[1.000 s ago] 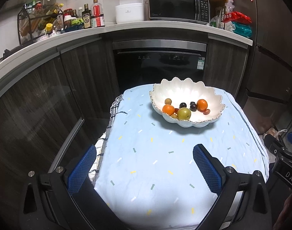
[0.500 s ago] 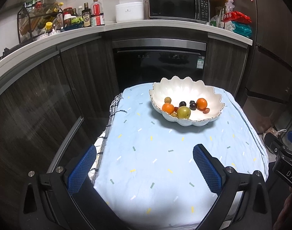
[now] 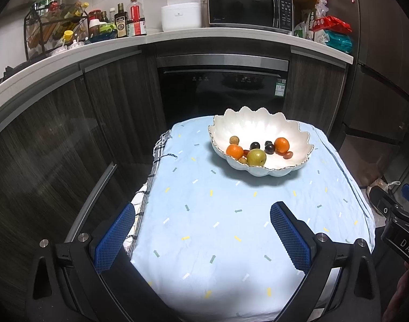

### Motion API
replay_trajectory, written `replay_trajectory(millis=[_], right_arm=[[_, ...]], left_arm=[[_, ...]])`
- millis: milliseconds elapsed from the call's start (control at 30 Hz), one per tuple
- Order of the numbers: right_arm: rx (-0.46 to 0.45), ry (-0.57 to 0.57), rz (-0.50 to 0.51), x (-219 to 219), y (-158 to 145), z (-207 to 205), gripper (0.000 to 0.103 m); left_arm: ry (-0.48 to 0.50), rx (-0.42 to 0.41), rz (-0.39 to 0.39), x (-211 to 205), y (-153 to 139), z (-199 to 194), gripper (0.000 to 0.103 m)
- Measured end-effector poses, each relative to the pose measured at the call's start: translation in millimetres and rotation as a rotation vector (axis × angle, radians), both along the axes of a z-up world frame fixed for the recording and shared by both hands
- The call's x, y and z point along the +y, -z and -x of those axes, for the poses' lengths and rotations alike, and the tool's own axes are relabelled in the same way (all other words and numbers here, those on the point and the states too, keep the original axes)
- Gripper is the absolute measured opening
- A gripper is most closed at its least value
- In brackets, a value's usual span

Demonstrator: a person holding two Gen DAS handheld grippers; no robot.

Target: Organize fruits

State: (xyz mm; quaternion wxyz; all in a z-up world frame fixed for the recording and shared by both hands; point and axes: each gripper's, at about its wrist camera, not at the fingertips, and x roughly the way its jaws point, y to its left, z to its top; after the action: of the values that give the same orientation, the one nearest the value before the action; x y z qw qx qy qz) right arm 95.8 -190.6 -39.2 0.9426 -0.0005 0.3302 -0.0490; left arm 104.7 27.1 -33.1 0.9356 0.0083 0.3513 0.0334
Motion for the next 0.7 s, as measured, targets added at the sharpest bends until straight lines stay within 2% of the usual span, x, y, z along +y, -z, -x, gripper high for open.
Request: replay_trajectory(millis=[700], right_arm=[[0.010, 0.001, -0.002, 1.6, 3.6, 0.1, 0.090]], left_arm=[[-0.006, 0.006, 0.009, 0.6, 1.0, 0.2, 0.103]])
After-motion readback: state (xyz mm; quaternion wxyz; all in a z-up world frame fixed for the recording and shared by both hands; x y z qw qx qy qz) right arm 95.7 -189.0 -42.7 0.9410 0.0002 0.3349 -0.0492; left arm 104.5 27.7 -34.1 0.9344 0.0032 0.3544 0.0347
